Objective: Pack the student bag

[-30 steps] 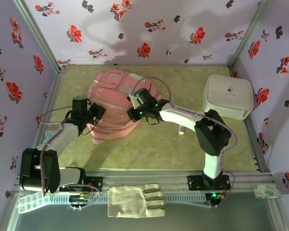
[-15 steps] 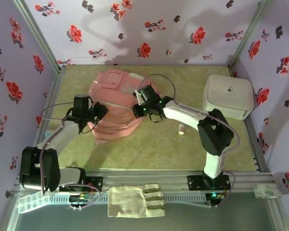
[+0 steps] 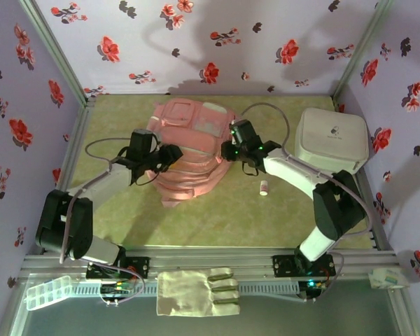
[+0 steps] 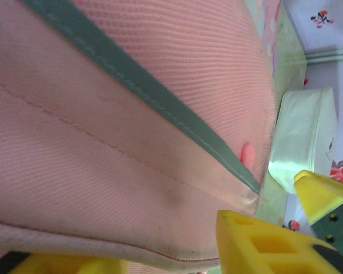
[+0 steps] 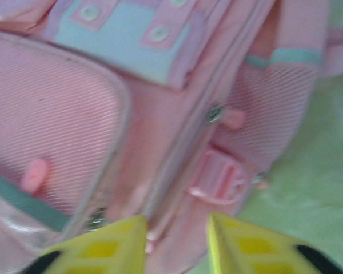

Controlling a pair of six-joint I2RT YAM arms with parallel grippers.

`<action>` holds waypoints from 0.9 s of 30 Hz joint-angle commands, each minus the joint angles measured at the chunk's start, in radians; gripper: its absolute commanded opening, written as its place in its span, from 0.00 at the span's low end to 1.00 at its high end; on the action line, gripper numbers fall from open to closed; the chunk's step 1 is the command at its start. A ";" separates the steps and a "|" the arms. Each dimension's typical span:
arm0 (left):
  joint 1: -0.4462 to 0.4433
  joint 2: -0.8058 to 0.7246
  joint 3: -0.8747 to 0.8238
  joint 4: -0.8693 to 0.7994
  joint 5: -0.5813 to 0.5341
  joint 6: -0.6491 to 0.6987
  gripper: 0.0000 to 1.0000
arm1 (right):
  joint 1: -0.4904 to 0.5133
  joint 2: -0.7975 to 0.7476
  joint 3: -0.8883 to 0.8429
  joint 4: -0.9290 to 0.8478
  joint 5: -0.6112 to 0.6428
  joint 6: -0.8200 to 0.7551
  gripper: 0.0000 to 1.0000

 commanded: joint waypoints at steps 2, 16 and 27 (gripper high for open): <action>0.018 -0.084 0.062 -0.108 -0.114 0.079 0.54 | 0.002 -0.162 -0.042 -0.012 0.089 -0.016 0.57; 0.197 -0.561 -0.176 -0.201 -0.745 0.377 1.00 | -0.118 -0.644 -0.448 0.143 0.683 -0.098 0.99; 0.243 -0.648 -0.549 0.291 -1.045 0.628 1.00 | -0.315 -0.675 -0.748 0.441 0.818 -0.109 0.99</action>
